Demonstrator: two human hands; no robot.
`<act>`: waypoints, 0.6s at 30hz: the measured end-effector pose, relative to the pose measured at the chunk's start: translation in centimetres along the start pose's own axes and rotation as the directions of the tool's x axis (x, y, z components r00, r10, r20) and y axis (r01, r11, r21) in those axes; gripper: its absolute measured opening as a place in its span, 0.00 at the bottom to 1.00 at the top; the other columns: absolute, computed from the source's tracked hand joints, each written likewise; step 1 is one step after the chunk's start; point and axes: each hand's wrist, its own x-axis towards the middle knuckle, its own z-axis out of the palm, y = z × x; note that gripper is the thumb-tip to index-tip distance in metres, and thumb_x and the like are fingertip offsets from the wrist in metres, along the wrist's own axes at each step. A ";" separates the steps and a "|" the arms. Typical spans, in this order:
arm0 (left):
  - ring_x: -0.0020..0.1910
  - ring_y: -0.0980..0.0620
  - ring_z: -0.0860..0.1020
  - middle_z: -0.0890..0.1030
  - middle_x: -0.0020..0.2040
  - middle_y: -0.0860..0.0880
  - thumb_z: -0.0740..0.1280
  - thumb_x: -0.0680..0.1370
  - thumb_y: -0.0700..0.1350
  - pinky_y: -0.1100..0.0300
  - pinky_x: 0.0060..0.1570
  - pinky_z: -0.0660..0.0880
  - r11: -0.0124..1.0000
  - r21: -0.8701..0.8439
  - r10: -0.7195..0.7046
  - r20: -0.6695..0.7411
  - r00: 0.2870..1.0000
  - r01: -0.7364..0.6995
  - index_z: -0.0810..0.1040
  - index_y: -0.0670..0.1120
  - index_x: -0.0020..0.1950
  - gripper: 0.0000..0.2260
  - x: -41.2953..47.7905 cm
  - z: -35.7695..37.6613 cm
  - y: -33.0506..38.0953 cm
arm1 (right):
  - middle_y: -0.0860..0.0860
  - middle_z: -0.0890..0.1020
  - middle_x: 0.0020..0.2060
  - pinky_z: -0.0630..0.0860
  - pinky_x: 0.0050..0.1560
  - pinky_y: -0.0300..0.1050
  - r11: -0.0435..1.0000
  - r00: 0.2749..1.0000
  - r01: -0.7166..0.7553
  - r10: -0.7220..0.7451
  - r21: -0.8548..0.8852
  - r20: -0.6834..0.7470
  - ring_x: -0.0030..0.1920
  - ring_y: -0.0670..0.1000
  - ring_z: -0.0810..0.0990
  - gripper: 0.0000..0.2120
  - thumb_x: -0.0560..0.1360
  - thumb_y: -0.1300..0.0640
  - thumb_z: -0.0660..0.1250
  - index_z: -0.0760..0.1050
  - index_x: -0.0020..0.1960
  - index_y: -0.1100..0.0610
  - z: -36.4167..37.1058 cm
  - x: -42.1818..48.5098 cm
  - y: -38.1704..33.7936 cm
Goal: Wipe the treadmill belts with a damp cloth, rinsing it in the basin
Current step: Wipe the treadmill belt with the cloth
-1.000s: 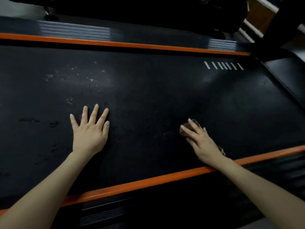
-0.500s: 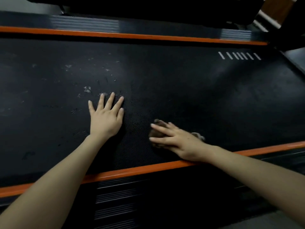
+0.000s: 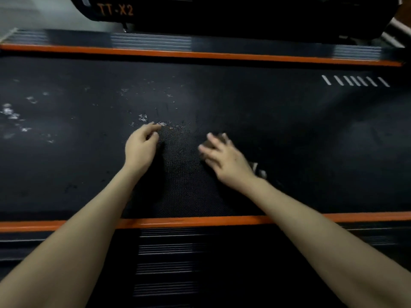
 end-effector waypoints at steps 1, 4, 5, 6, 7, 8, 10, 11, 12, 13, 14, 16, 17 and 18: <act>0.73 0.49 0.64 0.71 0.71 0.48 0.59 0.81 0.42 0.54 0.72 0.56 0.988 0.147 0.045 -0.007 0.999 -0.043 0.76 0.47 0.65 0.14 0.3 -0.6 -0.4 | 0.58 0.64 0.72 0.54 0.71 0.61 0.992 0.991 0.123 -0.123 0.016 0.042 0.71 0.71 0.56 0.19 0.76 0.57 0.61 0.73 0.67 0.53 0.9 -0.7 -1.3; 0.76 0.44 0.53 0.60 0.77 0.46 0.55 0.82 0.50 0.43 0.73 0.46 0.791 0.605 0.027 0.118 0.993 -0.093 0.65 0.51 0.74 0.19 0.6 -2.1 -2.4 | 0.52 0.63 0.73 0.52 0.71 0.58 0.916 0.902 0.385 -0.399 0.110 0.165 0.74 0.65 0.54 0.21 0.75 0.59 0.64 0.72 0.68 0.50 1.6 -2.9 -3.4; 0.77 0.43 0.50 0.56 0.78 0.47 0.52 0.82 0.53 0.41 0.72 0.45 0.732 0.675 -0.027 0.160 0.987 -0.090 0.60 0.53 0.76 0.21 0.5 -2.4 -3.1 | 0.52 0.62 0.74 0.51 0.71 0.57 0.889 0.870 0.440 -0.457 0.128 0.184 0.74 0.63 0.55 0.22 0.75 0.60 0.64 0.71 0.68 0.49 1.0 -2.8 -2.8; 0.77 0.42 0.47 0.52 0.78 0.48 0.50 0.82 0.55 0.40 0.72 0.43 0.694 0.714 -0.069 0.195 0.978 -0.094 0.55 0.55 0.77 0.22 0.4 -2.5 -3.6 | 0.53 0.63 0.73 0.52 0.71 0.57 0.874 0.854 0.475 -0.487 0.107 0.184 0.74 0.62 0.57 0.23 0.74 0.62 0.64 0.72 0.68 0.49 0.5 -2.3 -1.6; 0.77 0.42 0.45 0.49 0.79 0.49 0.48 0.82 0.56 0.39 0.72 0.43 0.672 0.733 -0.090 0.221 0.971 -0.105 0.52 0.56 0.78 0.23 0.1 -2.5 -4.1 | 0.54 0.64 0.72 0.53 0.71 0.59 0.886 0.870 0.458 -0.463 0.069 0.167 0.73 0.63 0.59 0.24 0.73 0.63 0.64 0.72 0.67 0.50 0.1 -1.5 -0.2; 0.77 0.42 0.44 0.48 0.79 0.49 0.47 0.82 0.57 0.39 0.72 0.42 0.660 0.742 -0.088 0.234 0.968 -0.120 0.50 0.57 0.78 0.23 -0.1 -2.4 -4.4 | 0.55 0.65 0.72 0.54 0.72 0.61 0.929 0.920 0.368 -0.369 0.028 0.131 0.72 0.64 0.60 0.24 0.73 0.64 0.64 0.72 0.67 0.50 -0.3 -0.2 1.5; 0.77 0.43 0.43 0.47 0.79 0.50 0.45 0.82 0.57 0.39 0.72 0.42 0.648 0.751 -0.073 0.230 0.970 -0.129 0.49 0.57 0.77 0.23 -0.3 -2.4 -4.6 | 0.53 0.61 0.74 0.56 0.72 0.61 0.998 0.998 0.055 -0.055 -0.022 0.017 0.74 0.63 0.56 0.21 0.77 0.60 0.63 0.70 0.69 0.48 -1.2 2.9 4.4; 0.77 0.43 0.44 0.47 0.79 0.50 0.45 0.82 0.57 0.39 0.72 0.42 0.645 0.753 -0.072 0.225 0.972 -0.127 0.49 0.58 0.77 0.23 -0.3 -2.4 -4.6 | 0.51 0.59 0.75 0.55 0.73 0.59 0.994 0.994 -0.104 0.103 -0.023 -0.035 0.74 0.62 0.54 0.20 0.79 0.58 0.61 0.68 0.70 0.47 -1.4 4.5 5.2; 0.77 0.43 0.45 0.49 0.79 0.50 0.45 0.82 0.58 0.40 0.72 0.43 0.646 0.753 -0.069 0.220 0.973 -0.124 0.50 0.59 0.77 0.23 -0.2 -2.3 -4.7 | 0.50 0.58 0.75 0.54 0.73 0.57 0.976 0.973 -0.217 0.216 -0.006 -0.079 0.75 0.62 0.52 0.19 0.80 0.55 0.59 0.67 0.70 0.46 -1.4 5.9 5.2; 0.77 0.43 0.46 0.51 0.79 0.50 0.46 0.82 0.58 0.41 0.73 0.44 0.649 0.751 -0.057 0.212 0.976 -0.125 0.53 0.59 0.77 0.23 -0.1 -2.4 -4.7 | 0.50 0.58 0.75 0.54 0.74 0.55 0.962 0.957 -0.272 0.269 -0.006 -0.111 0.75 0.63 0.52 0.19 0.80 0.54 0.58 0.67 0.71 0.46 -1.0 7.1 4.6; 0.77 0.43 0.49 0.54 0.78 0.50 0.46 0.82 0.59 0.42 0.73 0.46 0.651 0.747 -0.027 0.196 0.980 -0.131 0.56 0.59 0.76 0.22 0.1 -2.5 -4.7 | 0.51 0.58 0.75 0.54 0.73 0.54 0.962 0.955 -0.273 0.268 -0.025 -0.129 0.74 0.64 0.53 0.19 0.80 0.53 0.57 0.67 0.70 0.47 -0.2 7.8 3.6; 0.75 0.42 0.57 0.62 0.76 0.48 0.44 0.80 0.60 0.44 0.72 0.51 0.654 0.742 0.068 0.137 0.988 -0.148 0.64 0.57 0.74 0.25 0.8 -2.7 -4.5 | 0.55 0.63 0.74 0.59 0.70 0.57 0.993 0.990 -0.093 0.085 -0.067 -0.115 0.70 0.70 0.60 0.18 0.79 0.55 0.57 0.71 0.68 0.51 1.8 7.5 0.4; 0.74 0.42 0.59 0.64 0.75 0.47 0.44 0.78 0.60 0.44 0.72 0.52 0.653 0.742 0.102 0.113 0.988 -0.153 0.66 0.56 0.73 0.26 1.5 -2.8 -4.3 | 0.58 0.66 0.72 0.62 0.67 0.60 0.995 0.995 0.060 -0.067 -0.080 -0.080 0.67 0.72 0.64 0.19 0.76 0.56 0.58 0.74 0.66 0.53 2.9 6.3 -1.4; 0.74 0.42 0.60 0.65 0.74 0.46 0.44 0.79 0.59 0.44 0.71 0.53 0.654 0.741 0.116 0.102 0.988 -0.153 0.67 0.55 0.72 0.26 2.5 -2.9 -4.1 | 0.59 0.68 0.70 0.66 0.64 0.64 0.977 0.979 0.200 -0.203 -0.075 -0.032 0.64 0.73 0.67 0.20 0.74 0.58 0.59 0.75 0.64 0.53 3.8 4.5 -3.1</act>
